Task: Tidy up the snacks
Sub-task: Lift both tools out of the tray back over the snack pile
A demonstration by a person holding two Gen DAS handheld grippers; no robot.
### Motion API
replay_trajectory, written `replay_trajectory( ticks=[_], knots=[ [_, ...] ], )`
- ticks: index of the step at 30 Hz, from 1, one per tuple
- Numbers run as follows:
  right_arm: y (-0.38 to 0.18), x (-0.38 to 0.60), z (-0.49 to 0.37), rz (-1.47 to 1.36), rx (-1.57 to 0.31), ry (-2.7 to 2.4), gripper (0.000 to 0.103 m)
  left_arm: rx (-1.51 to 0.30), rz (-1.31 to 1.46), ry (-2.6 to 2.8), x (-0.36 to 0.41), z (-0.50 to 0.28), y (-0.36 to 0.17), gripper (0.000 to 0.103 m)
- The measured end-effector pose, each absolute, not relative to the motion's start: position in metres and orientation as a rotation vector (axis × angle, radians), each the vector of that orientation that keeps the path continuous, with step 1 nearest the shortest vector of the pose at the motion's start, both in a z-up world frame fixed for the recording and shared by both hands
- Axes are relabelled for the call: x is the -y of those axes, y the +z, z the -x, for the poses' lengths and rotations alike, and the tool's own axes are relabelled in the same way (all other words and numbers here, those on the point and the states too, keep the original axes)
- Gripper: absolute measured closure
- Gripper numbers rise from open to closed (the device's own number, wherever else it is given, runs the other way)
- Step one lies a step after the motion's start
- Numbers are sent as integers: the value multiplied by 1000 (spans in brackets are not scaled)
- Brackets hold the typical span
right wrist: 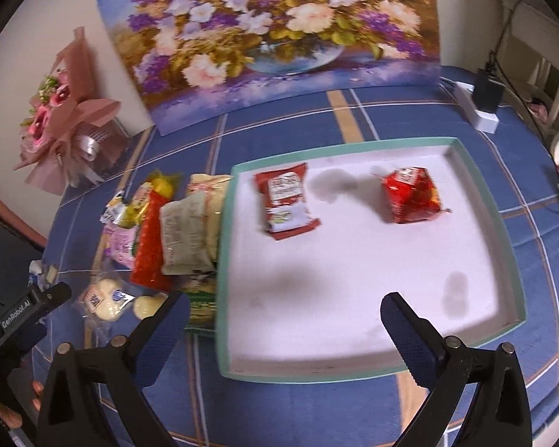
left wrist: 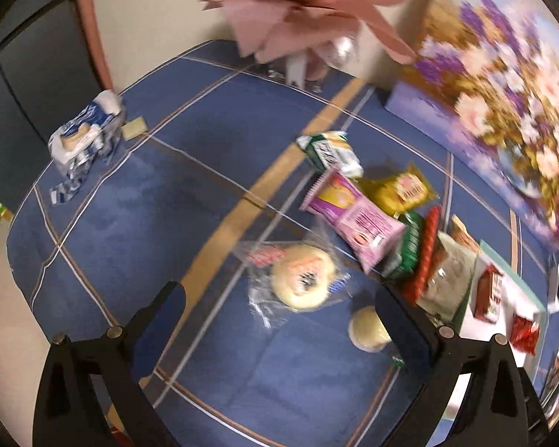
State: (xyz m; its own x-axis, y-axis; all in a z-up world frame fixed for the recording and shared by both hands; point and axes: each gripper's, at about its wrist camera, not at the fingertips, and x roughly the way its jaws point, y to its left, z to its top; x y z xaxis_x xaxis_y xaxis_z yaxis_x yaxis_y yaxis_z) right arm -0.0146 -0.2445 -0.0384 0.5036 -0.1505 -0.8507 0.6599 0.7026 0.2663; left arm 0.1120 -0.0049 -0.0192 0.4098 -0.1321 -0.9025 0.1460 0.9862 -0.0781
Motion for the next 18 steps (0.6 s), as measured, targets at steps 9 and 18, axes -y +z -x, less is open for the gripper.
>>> replay_trajectory(
  ticks=[9, 18],
  knots=[
    [-40, 226, -17, -642, -916, -427, 0, -1152, 13, -126, -23, -130, -24, 2],
    [-55, 213, -43, -657, -950, -390, 0, -1177, 17, -101, -31, -143, -36, 2]
  ],
)
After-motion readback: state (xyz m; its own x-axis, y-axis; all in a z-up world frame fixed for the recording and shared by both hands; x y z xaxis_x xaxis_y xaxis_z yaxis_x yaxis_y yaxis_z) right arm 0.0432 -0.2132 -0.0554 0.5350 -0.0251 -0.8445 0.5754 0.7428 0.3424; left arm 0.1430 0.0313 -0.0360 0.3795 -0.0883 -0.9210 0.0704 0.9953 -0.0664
